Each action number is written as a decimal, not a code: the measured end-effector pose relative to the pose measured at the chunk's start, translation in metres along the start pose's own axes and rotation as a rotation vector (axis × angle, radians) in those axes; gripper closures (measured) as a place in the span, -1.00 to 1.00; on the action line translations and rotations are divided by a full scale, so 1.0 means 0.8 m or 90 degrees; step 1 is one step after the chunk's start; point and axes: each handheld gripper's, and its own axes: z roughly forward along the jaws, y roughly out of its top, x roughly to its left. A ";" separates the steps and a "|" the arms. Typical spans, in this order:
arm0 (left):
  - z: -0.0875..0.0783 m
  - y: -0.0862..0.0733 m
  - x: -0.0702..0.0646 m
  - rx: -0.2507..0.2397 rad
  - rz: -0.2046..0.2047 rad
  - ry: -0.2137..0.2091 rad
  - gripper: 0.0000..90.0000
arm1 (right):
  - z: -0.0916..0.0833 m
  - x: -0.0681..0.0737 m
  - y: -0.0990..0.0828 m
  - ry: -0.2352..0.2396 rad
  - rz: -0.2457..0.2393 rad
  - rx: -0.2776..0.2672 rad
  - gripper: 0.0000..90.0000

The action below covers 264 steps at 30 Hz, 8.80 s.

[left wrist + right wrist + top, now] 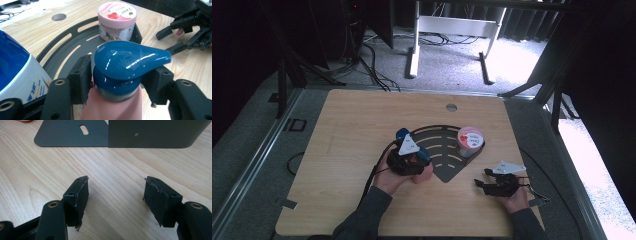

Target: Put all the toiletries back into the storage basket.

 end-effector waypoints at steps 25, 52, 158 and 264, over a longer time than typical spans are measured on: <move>0.005 0.002 0.003 -0.002 0.000 -0.013 0.14 | 0.000 0.000 0.000 0.001 -0.001 0.000 -0.21; 0.003 0.018 -0.010 -0.001 0.018 -0.030 0.17 | 0.000 0.000 0.000 0.001 -0.002 -0.001 -0.21; 0.083 0.089 0.001 0.002 -0.009 0.037 0.17 | 0.000 0.000 0.000 0.003 -0.004 0.000 -0.22; 0.189 0.133 0.037 -0.004 -0.126 0.207 0.17 | 0.000 0.000 0.000 0.004 -0.003 0.001 -0.23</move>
